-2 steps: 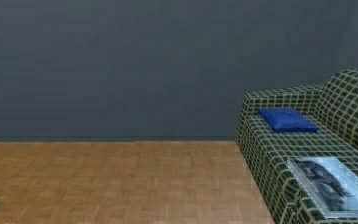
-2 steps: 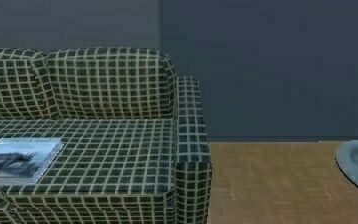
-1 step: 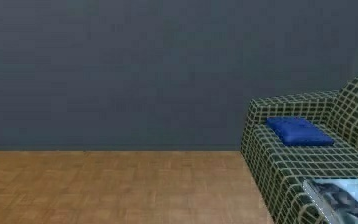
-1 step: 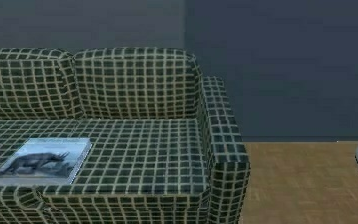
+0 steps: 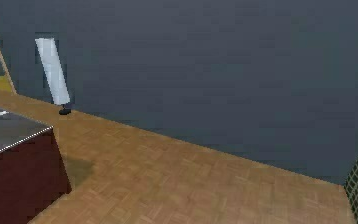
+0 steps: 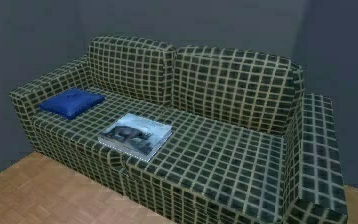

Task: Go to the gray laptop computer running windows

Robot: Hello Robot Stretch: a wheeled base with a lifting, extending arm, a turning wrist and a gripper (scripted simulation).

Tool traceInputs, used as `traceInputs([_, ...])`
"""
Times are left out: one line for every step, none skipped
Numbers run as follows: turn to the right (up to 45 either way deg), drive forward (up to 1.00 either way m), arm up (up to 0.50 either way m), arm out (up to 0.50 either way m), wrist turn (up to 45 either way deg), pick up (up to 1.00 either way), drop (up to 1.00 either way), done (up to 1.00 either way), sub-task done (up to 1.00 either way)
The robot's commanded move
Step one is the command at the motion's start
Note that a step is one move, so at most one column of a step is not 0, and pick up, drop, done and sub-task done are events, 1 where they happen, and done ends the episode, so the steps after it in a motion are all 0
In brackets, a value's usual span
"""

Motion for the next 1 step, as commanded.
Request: traceInputs([0.0, 0.05, 0.0, 0.0, 0.0, 0.0, 0.0, 0.0, 0.0])
